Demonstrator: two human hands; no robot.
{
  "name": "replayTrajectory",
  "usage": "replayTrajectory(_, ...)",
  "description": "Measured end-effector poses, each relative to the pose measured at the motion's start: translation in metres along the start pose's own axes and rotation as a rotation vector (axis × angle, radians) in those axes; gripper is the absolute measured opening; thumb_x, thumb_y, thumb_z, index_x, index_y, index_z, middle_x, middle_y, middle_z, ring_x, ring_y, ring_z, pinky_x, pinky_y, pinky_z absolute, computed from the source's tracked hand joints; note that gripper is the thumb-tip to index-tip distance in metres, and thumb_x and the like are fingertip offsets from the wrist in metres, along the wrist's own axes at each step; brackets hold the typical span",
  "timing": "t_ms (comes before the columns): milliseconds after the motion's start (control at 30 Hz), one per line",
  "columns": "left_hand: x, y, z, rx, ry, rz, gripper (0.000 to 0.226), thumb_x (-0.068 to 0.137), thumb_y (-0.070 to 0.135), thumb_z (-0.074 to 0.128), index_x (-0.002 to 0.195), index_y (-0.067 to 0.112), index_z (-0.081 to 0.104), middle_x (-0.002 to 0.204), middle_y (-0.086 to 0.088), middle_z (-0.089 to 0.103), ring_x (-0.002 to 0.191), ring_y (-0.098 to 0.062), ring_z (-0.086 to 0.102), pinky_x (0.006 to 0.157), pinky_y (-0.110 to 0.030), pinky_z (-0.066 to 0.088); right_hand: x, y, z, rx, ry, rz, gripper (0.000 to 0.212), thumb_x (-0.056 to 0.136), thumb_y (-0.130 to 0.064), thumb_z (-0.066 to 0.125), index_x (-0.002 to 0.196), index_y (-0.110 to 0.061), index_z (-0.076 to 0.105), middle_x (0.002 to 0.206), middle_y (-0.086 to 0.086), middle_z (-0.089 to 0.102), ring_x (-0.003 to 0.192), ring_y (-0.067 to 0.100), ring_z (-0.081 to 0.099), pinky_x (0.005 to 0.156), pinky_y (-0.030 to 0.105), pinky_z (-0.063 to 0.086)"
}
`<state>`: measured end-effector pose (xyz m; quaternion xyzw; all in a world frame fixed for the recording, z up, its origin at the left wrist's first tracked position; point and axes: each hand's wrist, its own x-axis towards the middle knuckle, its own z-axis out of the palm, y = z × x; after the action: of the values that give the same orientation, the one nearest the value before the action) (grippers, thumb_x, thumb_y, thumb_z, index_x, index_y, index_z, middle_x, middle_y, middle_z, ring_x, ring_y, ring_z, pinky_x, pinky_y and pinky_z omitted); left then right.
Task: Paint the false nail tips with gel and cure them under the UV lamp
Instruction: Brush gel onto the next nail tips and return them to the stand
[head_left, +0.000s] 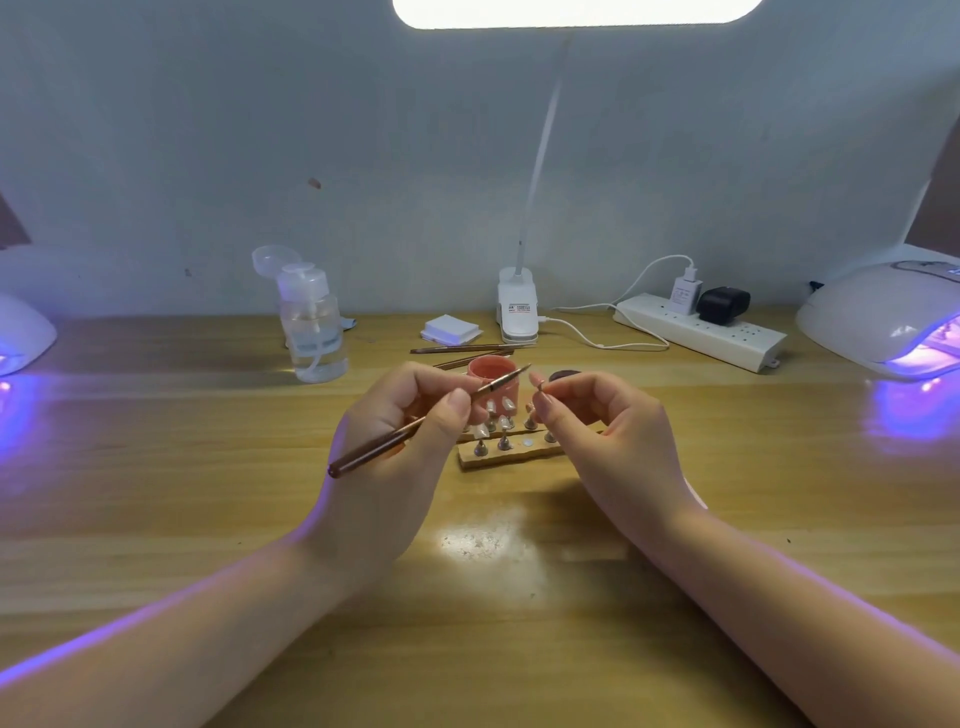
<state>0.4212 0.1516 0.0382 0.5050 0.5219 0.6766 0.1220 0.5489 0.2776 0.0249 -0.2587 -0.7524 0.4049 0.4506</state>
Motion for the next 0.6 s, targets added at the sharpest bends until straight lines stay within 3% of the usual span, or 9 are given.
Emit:
replayTrajectory(167,-0.002,0.003,-0.002,0.013,-0.039,0.016,0.013,0.081,0.009,0.052,0.081,0.008,0.065,0.068,0.001,0.067,0.069,-0.009,0.064,0.067,-0.013,0.049,0.0,0.0,-0.001,-0.024,-0.018,0.01,0.007,0.087,-0.022,0.07,0.093,-0.02,0.069,0.085,-0.002,0.071,0.08,0.015,0.066,0.076,0.039,0.057)
replayTrajectory(333,0.0,0.0,-0.001,0.015,0.087,-0.035,0.012,0.091,0.008,0.055,0.086,0.008,0.066,0.073,0.002,0.069,0.071,-0.006,0.066,0.066,-0.013,0.049,0.0,0.0,-0.001,0.045,0.049,0.065,0.005,0.087,-0.015,0.066,0.089,-0.019,0.064,0.079,0.003,0.07,0.077,0.023,0.067,0.077,0.048,0.054)
replayTrajectory(500,0.004,-0.015,-0.001,-0.196,0.246,-0.381,0.021,0.096,0.007,0.052,0.086,0.014,0.068,0.071,0.003,0.069,0.076,-0.011,0.067,0.089,-0.044,0.054,0.0,0.0,-0.001,0.039,0.048,0.094,0.009,0.085,-0.014,0.066,0.089,-0.022,0.065,0.078,0.006,0.071,0.079,0.026,0.068,0.079,0.05,0.054)
replayTrajectory(600,0.008,-0.016,-0.001,-0.277,0.263,-0.442,0.021,0.096,0.01,0.053,0.086,0.017,0.069,0.072,0.005,0.069,0.077,-0.009,0.067,0.095,-0.05,0.051,-0.001,0.0,0.0,0.009,0.027,0.079,0.011,0.085,-0.016,0.068,0.086,-0.027,0.069,0.079,0.002,0.073,0.08,0.021,0.069,0.08,0.048,0.055)
